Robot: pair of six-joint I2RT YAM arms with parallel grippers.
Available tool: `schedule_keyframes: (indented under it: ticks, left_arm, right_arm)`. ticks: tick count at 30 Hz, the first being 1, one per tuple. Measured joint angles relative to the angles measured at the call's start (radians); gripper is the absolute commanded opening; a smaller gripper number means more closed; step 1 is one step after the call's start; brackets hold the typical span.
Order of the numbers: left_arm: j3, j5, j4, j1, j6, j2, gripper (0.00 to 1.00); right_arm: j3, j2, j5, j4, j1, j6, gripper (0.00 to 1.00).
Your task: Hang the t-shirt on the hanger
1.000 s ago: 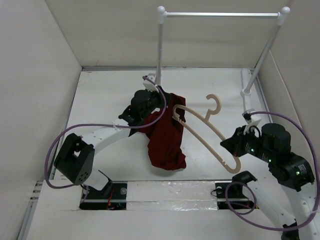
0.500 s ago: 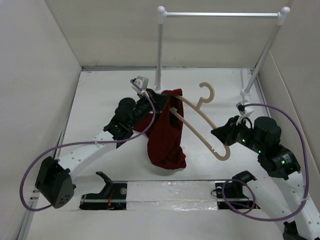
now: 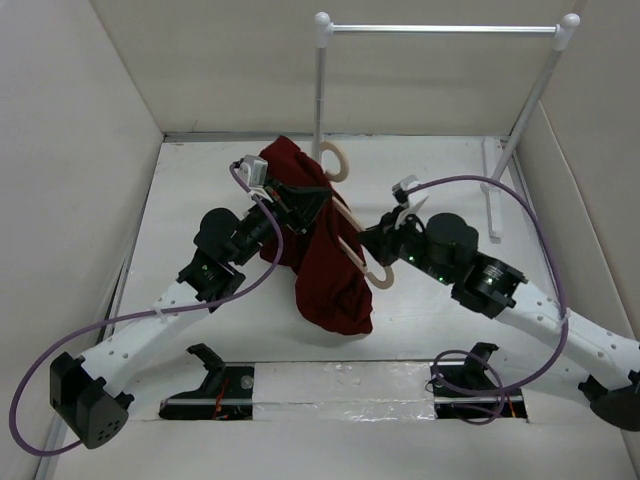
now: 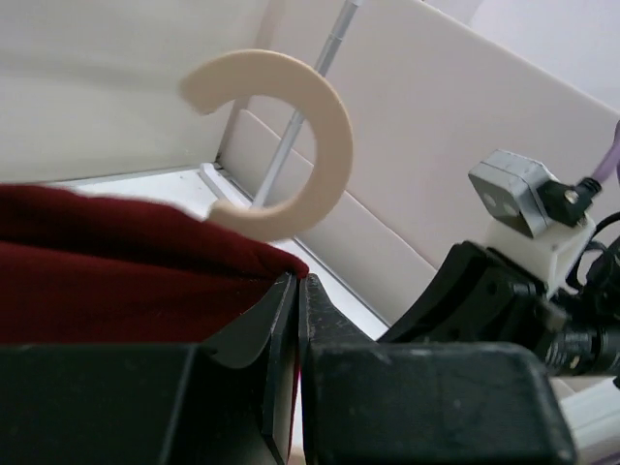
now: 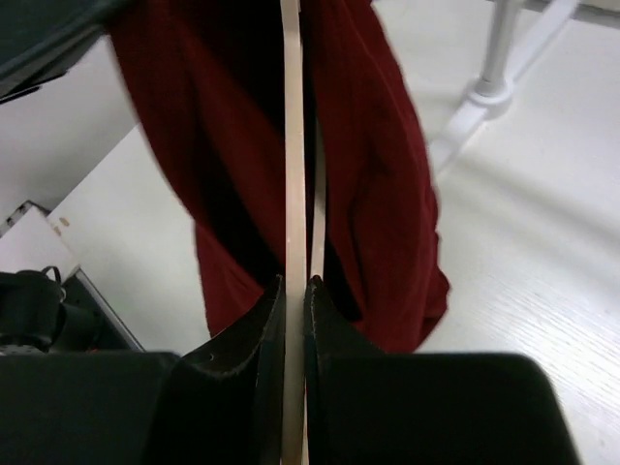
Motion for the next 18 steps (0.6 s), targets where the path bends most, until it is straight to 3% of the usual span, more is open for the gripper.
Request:
schedule_keyframes:
  ticks: [4, 12, 13, 14, 15, 17, 18]
  left_arm:
    - [0.0, 0.027, -0.021, 0.0, -0.007, -0.011, 0.0]
    - [0.001, 0.069, -0.072, 0.0, -0.016, -0.061, 0.0]
    - [0.001, 0.069, -0.087, 0.0, -0.016, -0.07, 0.07]
    - [0.002, 0.068, -0.1, 0.0, -0.015, -0.08, 0.25]
    - [0.003, 0.067, -0.116, 0.0, -0.011, -0.089, 0.35]
    - [0.02, 0.057, -0.164, 0.0, 0.001, -0.106, 0.52]
    - [0.031, 0.049, -0.183, 0.0, 0.003, -0.113, 0.53]
  right_arm:
    - [-0.004, 0.078, 0.12, 0.137, 0.11, -0.032, 0.0]
    - [-0.137, 0.108, 0.087, 0.518, 0.076, -0.063, 0.0]
    - [-0.166, 0.105, 0.064, 0.57, 0.059, -0.056, 0.0]
    - [-0.196, 0.101, 0.039, 0.615, 0.039, -0.048, 0.0]
    - [-0.229, 0.097, 0.019, 0.663, 0.016, -0.039, 0.0]
    - [-0.29, 0.088, -0.026, 0.754, -0.027, -0.008, 0.0]
    - [-0.314, 0.085, -0.034, 0.771, -0.045, -0.002, 0.0]
